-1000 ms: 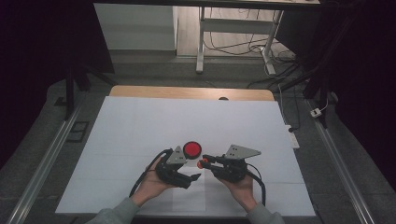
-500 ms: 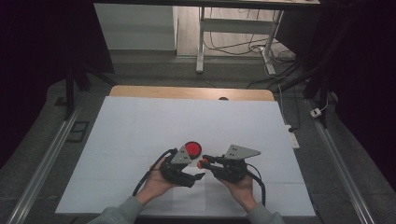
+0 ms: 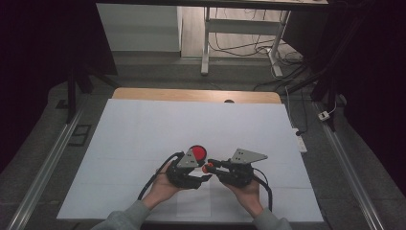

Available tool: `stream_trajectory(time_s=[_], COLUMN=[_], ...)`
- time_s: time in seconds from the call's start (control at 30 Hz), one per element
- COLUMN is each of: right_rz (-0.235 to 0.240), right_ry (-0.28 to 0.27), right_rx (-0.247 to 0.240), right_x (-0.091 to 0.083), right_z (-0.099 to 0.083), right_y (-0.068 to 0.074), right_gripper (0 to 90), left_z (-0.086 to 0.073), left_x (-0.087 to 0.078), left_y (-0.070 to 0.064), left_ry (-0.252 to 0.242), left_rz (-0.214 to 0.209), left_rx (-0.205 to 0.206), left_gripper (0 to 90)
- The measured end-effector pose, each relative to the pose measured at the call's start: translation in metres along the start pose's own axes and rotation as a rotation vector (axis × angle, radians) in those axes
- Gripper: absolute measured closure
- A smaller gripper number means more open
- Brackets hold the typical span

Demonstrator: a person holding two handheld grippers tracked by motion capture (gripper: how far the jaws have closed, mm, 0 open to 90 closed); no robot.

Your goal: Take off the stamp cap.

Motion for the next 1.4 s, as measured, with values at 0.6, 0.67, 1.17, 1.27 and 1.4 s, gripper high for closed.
stream_trajectory(time_s=[0.6, 0.67, 1.17, 1.27, 1.4], right_rz=[0.005, 0.006, 0.009, 0.011, 0.011], right_ry=[0.003, 0.001, -0.011, -0.013, -0.009], right_rx=[0.002, 0.004, 0.015, 0.02, 0.02], right_x=[0.0005, 0.0004, -0.0012, -0.0011, -0.0007], right_z=[-0.0009, -0.0008, -0.0004, -0.0007, -0.0012], right_y=[0.0002, 0.0001, -0.001, -0.0013, -0.0012], right_gripper=[71.6, 71.6, 71.7, 71.6, 71.7], left_z=[0.0011, 0.0015, 0.0005, 0.0004, -0.0001], left_x=[0.0041, 0.0047, 0.0068, 0.0069, 0.007], left_y=[-0.0011, -0.0014, -0.0009, -0.0009, -0.0009], left_ry=[0.01, 0.008, 0.023, 0.022, 0.027], left_rz=[0.029, 0.035, 0.066, 0.066, 0.065], left_rx=[0.035, 0.038, 0.059, 0.059, 0.065], left_gripper=[54.2, 55.4, 62.1, 63.4, 64.1])
Point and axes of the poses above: each handheld gripper's, and its own axes: x roughly forward along the jaws, z roughly out of its top, y roughly to its left, the point moved 7 cm from there along x, roughly forward along the jaws, and after that the axes turned 11 degrees about y, right-handed, at the moved point
